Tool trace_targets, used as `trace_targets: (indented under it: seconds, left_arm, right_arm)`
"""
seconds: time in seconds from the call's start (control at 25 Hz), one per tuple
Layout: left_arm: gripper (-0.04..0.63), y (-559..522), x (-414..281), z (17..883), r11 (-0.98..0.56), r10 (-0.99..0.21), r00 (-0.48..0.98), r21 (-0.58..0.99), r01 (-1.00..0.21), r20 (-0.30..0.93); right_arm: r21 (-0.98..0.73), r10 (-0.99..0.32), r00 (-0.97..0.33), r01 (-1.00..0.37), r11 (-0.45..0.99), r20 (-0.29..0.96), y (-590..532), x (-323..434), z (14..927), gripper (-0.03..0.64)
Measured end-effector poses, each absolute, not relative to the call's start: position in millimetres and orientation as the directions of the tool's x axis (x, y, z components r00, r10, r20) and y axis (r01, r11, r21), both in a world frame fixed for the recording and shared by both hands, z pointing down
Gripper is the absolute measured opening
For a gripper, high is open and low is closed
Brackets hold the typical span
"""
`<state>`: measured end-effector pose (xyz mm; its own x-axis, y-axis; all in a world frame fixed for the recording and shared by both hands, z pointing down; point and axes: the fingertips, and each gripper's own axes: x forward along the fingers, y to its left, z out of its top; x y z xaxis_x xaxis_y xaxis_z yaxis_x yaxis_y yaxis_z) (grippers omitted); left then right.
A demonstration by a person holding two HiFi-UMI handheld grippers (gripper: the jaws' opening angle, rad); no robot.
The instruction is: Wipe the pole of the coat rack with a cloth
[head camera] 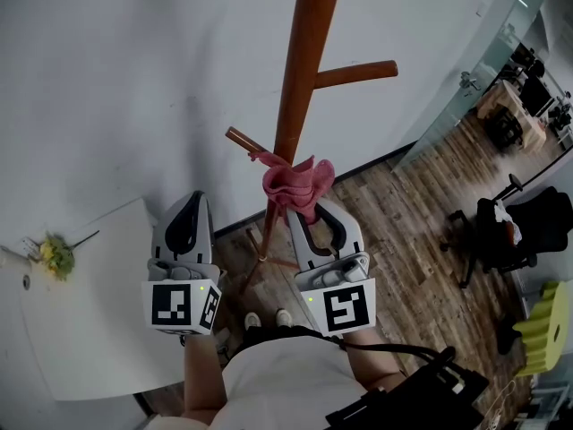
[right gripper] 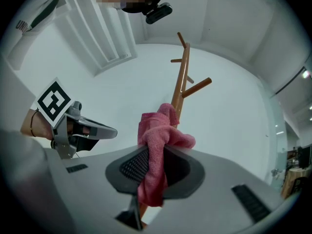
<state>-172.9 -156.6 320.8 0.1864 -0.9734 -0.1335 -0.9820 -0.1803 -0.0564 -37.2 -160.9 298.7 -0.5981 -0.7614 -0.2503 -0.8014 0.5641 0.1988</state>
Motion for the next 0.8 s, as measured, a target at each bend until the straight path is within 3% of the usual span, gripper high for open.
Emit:
trace_targets:
  seconds: [0.8]
  left_arm:
    - [0.012,-156.5,-165.0,315.9,-0.187,-0.971,0.195,-0.075,-0.980,-0.136]
  right_arm:
    - [0.201,-0.764,-0.594,-0.805,0.559,-0.252,-162.6,-34.4,296.2,0.080]
